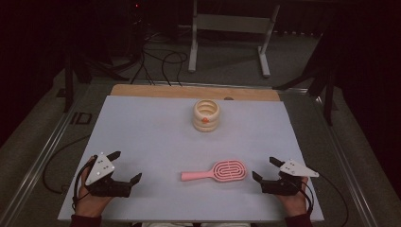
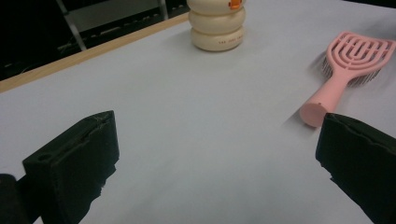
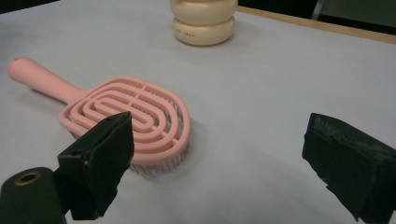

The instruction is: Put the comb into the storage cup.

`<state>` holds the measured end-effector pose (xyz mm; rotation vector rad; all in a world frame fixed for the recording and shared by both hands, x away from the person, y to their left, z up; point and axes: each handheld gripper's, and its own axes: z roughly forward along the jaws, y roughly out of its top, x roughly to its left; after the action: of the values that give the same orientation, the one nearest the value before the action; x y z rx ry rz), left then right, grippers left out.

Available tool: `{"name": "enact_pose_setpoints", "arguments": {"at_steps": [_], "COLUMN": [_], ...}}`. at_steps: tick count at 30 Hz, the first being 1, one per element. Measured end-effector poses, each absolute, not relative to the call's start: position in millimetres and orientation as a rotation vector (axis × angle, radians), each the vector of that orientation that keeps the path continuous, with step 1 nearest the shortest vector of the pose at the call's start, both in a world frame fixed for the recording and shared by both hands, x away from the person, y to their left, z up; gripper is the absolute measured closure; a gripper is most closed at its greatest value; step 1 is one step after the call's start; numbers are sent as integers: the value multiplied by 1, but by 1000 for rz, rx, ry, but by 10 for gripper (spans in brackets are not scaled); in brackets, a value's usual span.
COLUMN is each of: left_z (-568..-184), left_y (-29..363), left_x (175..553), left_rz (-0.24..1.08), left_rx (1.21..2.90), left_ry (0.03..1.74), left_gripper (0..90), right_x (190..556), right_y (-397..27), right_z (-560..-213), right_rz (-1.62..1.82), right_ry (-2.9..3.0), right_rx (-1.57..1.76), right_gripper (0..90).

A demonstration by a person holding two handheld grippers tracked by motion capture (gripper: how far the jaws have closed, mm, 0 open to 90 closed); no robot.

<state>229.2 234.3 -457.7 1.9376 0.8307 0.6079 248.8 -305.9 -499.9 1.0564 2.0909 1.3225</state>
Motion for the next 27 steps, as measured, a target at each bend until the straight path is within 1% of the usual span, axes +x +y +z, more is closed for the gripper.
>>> {"name": "enact_pose_setpoints", "arguments": {"at_steps": [5,8,9,12,15,19,23,25,27], "left_z": [-457,-457,-457,-457,-457,-457,-457,-457,-457], "left_y": [233,232,232,233,233,233,233,233,233], "left_x": [229,229,229,228,228,228,228,228,228], "left_rz": [608,607,607,609,610,609,609,609,609], "left_rx": [1938,1940,1940,1939,1935,1933,1935,1935,1932], "left_ry": [823,822,821,819,820,821,819,817,815], "left_gripper": [1,1,1,1,1,1,1,1,1], "right_x": [248,247,246,245,244,243,240,239,238], "right_y": [-301,-296,-295,-290,-286,-282,-277,-275,-273], "right_z": [-500,-500,-500,-500,-501,-501,-501,-501,-501], "right_rz": [1327,1322,1314,1317,1302,1317,1303,1299,1297], "right_ry": [2126,2153,2159,2182,2214,2270,2317,2333,2353], "right_rx": [1044,1022,1011,1000,982,936,874,846,824], "right_gripper": [96,156,189,358,499,650,824,896,900]}}
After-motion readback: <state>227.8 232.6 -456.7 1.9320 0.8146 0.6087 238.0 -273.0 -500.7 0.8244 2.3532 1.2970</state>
